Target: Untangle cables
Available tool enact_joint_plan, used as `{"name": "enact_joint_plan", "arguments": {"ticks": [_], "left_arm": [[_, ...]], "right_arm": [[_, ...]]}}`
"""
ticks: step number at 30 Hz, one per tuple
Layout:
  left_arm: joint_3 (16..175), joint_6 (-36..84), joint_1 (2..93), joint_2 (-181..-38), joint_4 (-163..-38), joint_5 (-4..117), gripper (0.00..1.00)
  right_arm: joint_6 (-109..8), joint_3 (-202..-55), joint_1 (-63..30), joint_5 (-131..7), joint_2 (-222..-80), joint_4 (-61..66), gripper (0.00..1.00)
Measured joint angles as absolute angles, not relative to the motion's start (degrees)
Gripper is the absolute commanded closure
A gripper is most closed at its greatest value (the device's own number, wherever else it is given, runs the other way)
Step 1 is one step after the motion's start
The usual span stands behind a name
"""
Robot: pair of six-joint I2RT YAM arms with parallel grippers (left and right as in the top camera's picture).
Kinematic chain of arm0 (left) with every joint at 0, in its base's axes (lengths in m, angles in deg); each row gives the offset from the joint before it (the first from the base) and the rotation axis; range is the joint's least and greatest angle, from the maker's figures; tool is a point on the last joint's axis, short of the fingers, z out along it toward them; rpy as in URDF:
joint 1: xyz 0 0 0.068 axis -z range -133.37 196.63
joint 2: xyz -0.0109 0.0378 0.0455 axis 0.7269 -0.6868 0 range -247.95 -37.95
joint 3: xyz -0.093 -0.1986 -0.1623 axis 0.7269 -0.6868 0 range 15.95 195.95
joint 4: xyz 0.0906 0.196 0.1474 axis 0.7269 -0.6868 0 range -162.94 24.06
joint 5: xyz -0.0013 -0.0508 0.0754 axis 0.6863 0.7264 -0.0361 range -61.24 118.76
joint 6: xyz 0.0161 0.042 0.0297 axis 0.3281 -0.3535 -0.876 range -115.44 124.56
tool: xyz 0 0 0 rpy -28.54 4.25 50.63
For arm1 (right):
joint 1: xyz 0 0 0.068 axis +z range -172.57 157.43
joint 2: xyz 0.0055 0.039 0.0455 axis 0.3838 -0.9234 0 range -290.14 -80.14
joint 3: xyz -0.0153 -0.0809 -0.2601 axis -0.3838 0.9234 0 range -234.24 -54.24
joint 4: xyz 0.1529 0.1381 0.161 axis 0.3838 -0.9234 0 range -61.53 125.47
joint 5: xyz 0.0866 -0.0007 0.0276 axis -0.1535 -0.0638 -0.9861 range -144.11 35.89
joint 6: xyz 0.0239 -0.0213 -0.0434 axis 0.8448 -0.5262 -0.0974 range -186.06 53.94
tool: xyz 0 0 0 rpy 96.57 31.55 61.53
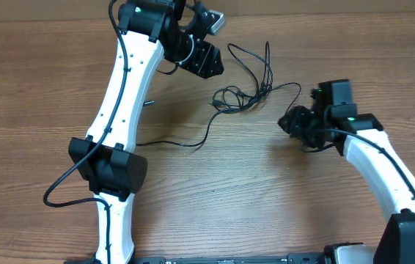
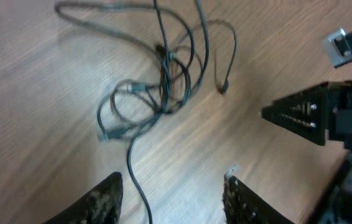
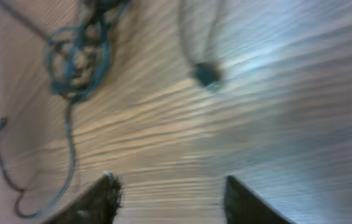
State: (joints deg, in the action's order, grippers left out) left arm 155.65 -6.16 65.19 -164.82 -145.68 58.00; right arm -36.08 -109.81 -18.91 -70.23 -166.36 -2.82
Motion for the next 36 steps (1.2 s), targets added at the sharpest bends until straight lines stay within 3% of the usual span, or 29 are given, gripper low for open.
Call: {"name": "enact_joint_plan", "arguments": {"ticks": [5,20,36], "left_arm": [[155.1,-6.01,68.63,-166.11,-140.87,55.53,0.47],[154.56,-6.03,76.3,-181.82,-137.81,51.07,0.49],[154.38,-6.14,77.06,-185.93,-134.88,50.76,0.72]], "right_arm": [[-36.28,-109.81,-24.24,-69.25,-166.36,-6.9,0.22],[-38.51,-109.81,-26.82,-68.9,-166.36,-9.39,0.22],[-38.88,-109.81,-26.82,-68.9,-166.36,-9.44,0.24]]}}
